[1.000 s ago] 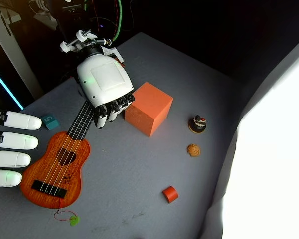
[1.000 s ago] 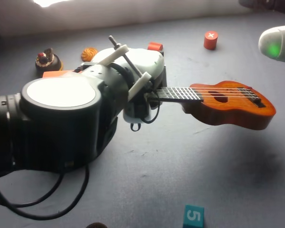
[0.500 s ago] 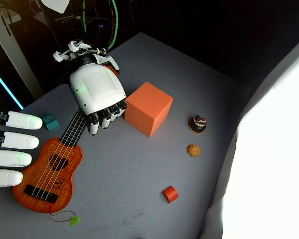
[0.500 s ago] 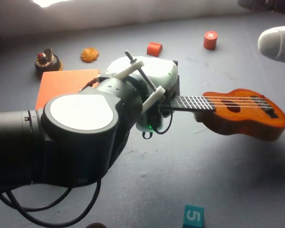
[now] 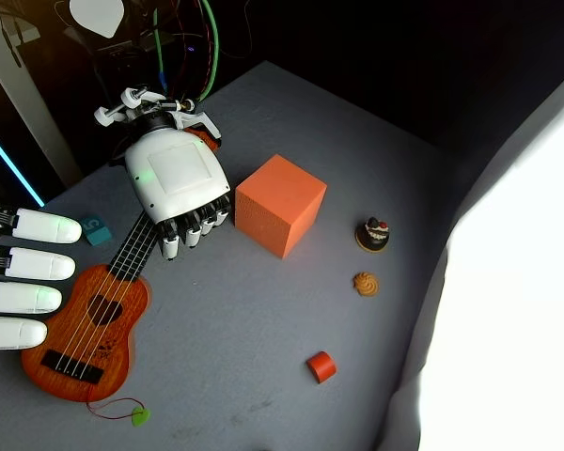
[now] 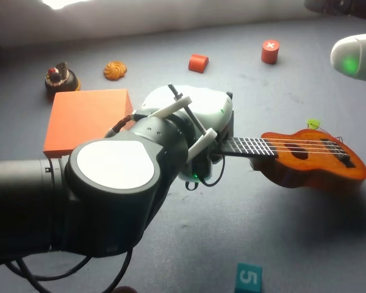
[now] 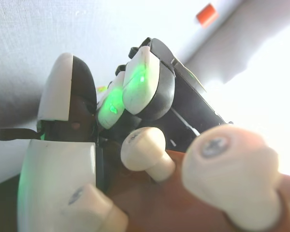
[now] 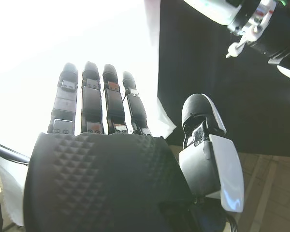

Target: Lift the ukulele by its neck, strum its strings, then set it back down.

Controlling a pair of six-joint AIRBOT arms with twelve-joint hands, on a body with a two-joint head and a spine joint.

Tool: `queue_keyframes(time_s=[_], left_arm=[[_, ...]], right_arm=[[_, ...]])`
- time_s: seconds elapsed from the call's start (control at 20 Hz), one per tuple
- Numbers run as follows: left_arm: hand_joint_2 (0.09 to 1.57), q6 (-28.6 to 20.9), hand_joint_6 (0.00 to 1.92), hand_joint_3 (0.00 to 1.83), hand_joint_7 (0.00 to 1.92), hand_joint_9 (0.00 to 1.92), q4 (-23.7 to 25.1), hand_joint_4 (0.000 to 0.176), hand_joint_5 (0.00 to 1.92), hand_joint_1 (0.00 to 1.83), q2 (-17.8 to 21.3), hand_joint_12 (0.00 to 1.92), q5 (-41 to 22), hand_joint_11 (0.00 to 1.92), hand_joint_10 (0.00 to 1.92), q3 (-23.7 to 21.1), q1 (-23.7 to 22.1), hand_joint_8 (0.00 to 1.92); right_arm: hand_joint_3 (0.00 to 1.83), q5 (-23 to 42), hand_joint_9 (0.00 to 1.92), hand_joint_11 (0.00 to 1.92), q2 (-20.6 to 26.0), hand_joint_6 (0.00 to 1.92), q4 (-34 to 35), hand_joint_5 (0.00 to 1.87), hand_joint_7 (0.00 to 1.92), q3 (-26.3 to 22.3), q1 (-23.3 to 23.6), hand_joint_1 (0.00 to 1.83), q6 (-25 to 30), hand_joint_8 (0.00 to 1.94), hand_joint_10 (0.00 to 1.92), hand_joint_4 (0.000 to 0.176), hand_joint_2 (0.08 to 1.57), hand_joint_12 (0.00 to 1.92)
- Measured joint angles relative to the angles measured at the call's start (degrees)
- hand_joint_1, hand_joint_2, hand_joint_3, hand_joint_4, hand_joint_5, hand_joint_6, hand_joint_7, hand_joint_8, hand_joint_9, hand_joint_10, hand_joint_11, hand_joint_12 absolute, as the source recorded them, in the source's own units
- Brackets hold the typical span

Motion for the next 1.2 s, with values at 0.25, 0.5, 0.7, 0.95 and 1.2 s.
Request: queue_keyframes(time_s=[0.25, 0.5, 0.7, 0.95, 1.2], left_arm=[[1.22, -0.20, 1.92, 0.01, 1.38, 1.48, -0.81, 0.176, 1.26, 1.50, 0.02, 1.92, -0.04, 1.50, 1.92, -0.02, 1.51, 1.92], [1.22, 1.49, 1.92, 0.01, 1.39, 1.47, -2.43, 0.175, 1.29, 1.51, 0.33, 1.92, -0.72, 1.50, 1.92, -0.33, 2.86, 1.92], [1.21, 2.38, 1.92, 0.00, 1.39, 1.48, -3.02, 0.176, 1.29, 1.50, 0.79, 1.92, -0.85, 1.52, 1.92, -0.61, 4.04, 1.92], [1.23, 2.56, 1.92, 0.01, 1.35, 1.42, -2.97, 0.176, 1.21, 1.46, 1.07, 1.92, -0.96, 1.45, 1.92, -1.09, 5.64, 1.92], [1.20, 0.83, 1.92, 0.00, 1.17, 1.25, -2.97, 0.099, 1.01, 1.44, 0.76, 1.92, -0.90, 1.25, 1.92, -0.98, 6.88, 1.92]], right_arm=[[0.00, 0.02, 0.13, 0.00, 0.00, 0.00, -0.02, 0.12, 0.15, 0.00, 0.00, 0.00, 0.00, 0.00, 0.01, 0.000, 1.30, 0.19], [0.00, 0.02, 0.13, 0.00, 0.00, 0.00, -0.09, 0.13, 0.16, 0.00, 0.00, 0.00, 0.00, 0.00, 0.01, 0.000, 1.30, 0.28], [0.00, 0.02, 0.11, 0.00, 0.00, 0.00, -0.11, 0.12, 0.14, 0.00, -0.02, 0.00, 0.00, 0.00, 0.00, 0.000, 1.30, 0.28], [0.00, 0.00, 0.12, 0.00, 0.00, 0.00, -0.13, 0.12, 0.14, 0.00, -0.02, 0.00, 0.00, 0.00, 0.01, 0.000, 1.31, 0.23], [0.00, 0.04, 0.13, 0.00, 0.00, 0.01, -0.15, 0.13, 0.15, 0.00, -0.24, 0.00, 0.00, 0.01, 0.02, 0.000, 1.31, 0.20]])
